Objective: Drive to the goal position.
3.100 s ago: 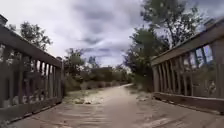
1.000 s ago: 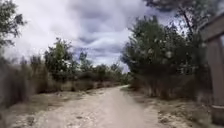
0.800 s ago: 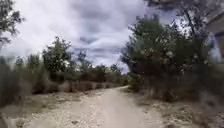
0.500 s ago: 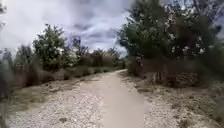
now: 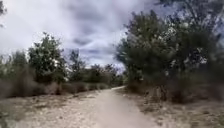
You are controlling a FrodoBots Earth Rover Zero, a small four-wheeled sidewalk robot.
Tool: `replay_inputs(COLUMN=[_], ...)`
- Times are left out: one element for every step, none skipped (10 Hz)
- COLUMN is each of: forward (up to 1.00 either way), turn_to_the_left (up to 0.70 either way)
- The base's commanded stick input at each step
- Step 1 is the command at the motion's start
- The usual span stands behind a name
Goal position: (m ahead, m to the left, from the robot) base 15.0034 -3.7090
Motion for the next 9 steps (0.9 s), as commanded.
replay_inputs(forward=[0.85,0.85,0.85,0.85,0.85,0.85,0.85,0.85,0.85], turn_to_the_left=[0.0,0.03,0.25,0.34,0.34,0.34,0.34,0.34,0.34])
